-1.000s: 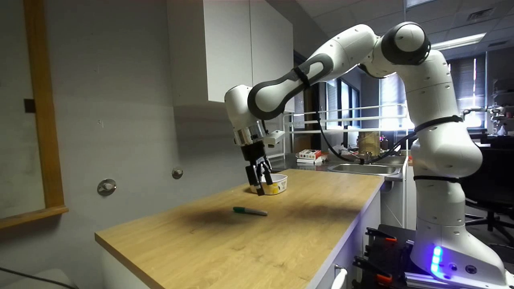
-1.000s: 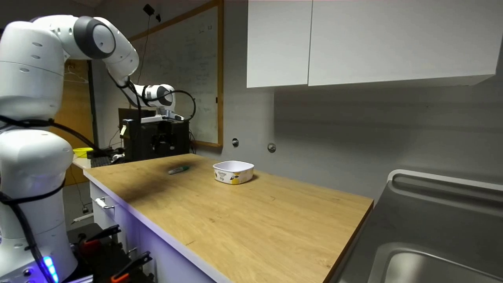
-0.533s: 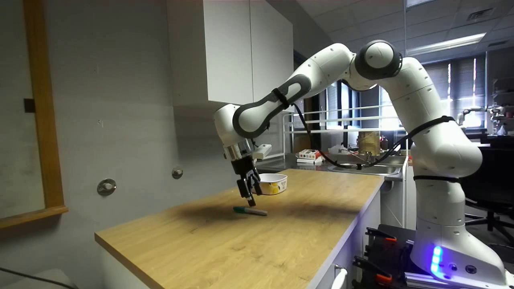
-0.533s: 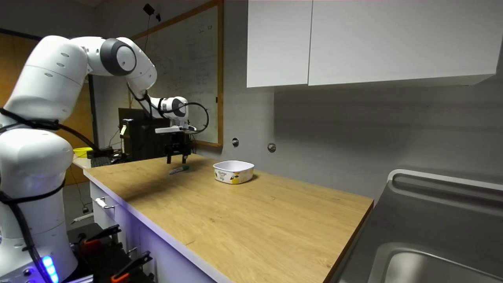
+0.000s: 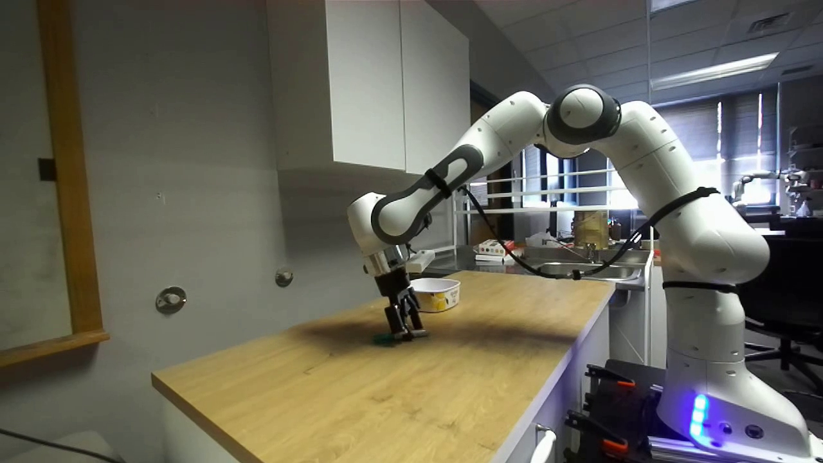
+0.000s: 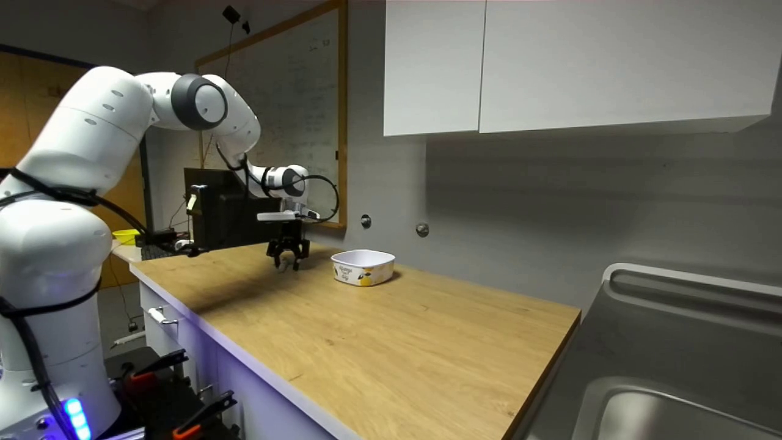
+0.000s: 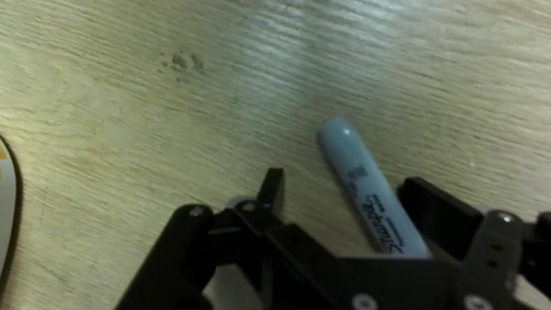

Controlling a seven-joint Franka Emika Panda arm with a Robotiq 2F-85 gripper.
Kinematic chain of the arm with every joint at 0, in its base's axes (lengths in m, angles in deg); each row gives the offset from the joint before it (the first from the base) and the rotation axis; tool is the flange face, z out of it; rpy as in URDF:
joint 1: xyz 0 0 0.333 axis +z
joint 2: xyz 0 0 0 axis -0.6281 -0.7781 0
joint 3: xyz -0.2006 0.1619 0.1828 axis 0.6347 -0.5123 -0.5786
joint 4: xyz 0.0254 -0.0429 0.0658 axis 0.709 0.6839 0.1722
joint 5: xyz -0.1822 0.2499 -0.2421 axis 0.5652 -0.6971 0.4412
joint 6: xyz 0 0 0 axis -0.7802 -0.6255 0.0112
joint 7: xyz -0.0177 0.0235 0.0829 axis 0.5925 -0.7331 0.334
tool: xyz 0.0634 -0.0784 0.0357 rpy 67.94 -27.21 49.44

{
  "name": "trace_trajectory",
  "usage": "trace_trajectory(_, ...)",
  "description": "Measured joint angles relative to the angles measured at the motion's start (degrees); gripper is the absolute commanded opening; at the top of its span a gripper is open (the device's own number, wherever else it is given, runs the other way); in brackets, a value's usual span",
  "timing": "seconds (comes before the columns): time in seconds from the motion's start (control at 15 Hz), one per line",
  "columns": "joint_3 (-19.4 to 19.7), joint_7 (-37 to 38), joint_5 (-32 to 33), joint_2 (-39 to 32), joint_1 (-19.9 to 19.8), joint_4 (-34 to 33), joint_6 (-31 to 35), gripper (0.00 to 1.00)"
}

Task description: Put the marker into the container.

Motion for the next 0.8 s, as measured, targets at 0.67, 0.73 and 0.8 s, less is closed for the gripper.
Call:
trace_trajectory(0.67,0.35,0.0,-0.11,0.16,-0.03,-1.93,-0.57,0.08)
trace_trajectory(0.73,0.35,0.0,-0.12,0.16,-0.03,-1.93,-0.58,0.07)
trace_trajectory(0.8,0.36,0.0,-0.13,0.16,-0.03,-1.93,-0.58,0.07)
